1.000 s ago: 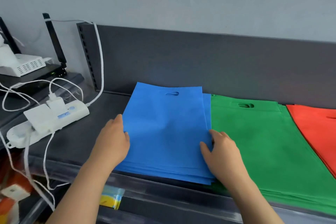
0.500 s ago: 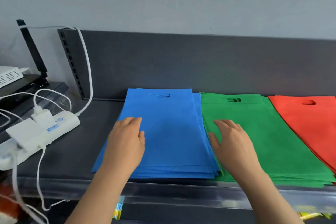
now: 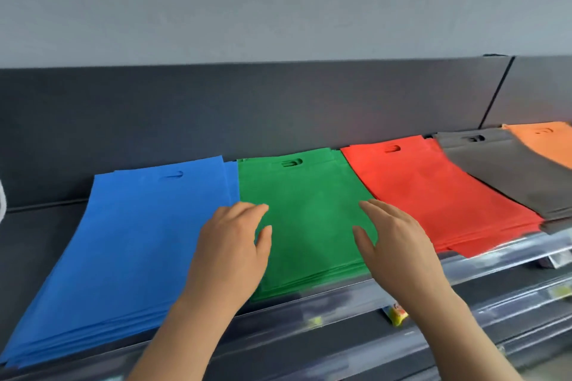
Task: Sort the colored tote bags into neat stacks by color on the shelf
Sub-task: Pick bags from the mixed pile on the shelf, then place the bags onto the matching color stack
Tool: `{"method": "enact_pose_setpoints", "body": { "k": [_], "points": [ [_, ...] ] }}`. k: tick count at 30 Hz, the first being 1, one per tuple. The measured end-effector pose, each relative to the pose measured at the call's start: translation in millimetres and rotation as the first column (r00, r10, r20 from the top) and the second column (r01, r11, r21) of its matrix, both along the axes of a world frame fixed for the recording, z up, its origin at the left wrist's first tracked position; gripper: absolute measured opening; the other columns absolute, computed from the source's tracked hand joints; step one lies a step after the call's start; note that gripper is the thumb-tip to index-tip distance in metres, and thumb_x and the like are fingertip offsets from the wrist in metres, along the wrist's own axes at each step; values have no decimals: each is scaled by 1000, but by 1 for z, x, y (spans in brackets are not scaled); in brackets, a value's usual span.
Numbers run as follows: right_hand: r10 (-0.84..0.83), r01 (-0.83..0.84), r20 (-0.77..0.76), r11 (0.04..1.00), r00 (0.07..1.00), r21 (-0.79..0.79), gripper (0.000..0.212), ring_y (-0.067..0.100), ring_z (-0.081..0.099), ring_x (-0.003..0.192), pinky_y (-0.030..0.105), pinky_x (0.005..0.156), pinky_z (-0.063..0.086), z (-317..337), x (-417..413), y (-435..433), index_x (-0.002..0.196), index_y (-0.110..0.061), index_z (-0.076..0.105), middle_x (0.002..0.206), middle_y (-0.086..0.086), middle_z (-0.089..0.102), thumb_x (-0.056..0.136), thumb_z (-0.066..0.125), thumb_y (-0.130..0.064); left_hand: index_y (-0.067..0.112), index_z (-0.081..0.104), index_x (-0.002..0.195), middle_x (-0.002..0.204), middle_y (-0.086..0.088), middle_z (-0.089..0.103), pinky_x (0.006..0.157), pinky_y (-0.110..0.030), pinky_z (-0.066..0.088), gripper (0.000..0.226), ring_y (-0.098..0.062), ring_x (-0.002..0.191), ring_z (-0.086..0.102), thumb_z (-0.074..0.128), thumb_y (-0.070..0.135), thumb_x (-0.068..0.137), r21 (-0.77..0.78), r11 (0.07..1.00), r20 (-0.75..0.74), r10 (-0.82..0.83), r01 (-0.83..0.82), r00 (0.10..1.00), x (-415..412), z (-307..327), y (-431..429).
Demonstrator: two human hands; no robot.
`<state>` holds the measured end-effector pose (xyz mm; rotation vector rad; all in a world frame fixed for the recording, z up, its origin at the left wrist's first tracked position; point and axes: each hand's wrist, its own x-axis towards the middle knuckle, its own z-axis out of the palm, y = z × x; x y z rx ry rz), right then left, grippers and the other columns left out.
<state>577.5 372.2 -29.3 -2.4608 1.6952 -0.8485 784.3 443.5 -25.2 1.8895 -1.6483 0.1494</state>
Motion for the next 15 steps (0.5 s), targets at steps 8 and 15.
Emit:
{"method": "enact_pose_setpoints", "body": {
  "k": [8, 15],
  "points": [
    [-89, 89, 2, 996, 996, 11, 42, 31, 57, 115, 43, 99, 44, -5, -123, -28, 123, -6, 61, 123, 12, 62, 83, 68, -18, 16, 62, 123, 115, 3, 64, 93, -32, 42, 34, -19, 105, 55, 60, 25, 89, -10, 994, 13, -107, 107, 994, -119, 2, -50],
    [-141, 141, -24, 990, 990, 11, 43, 29, 55, 117, 39, 100, 41, 0, -246, -62, 125, -9, 60, 126, 7, 61, 85, 67, -20, 17, 63, 122, 116, 4, 64, 94, -32, 42, 34, -18, 107, 55, 58, 26, 91, -36, 986, -42, -166, 164, 985, -239, 1, -98]
  ]
}}
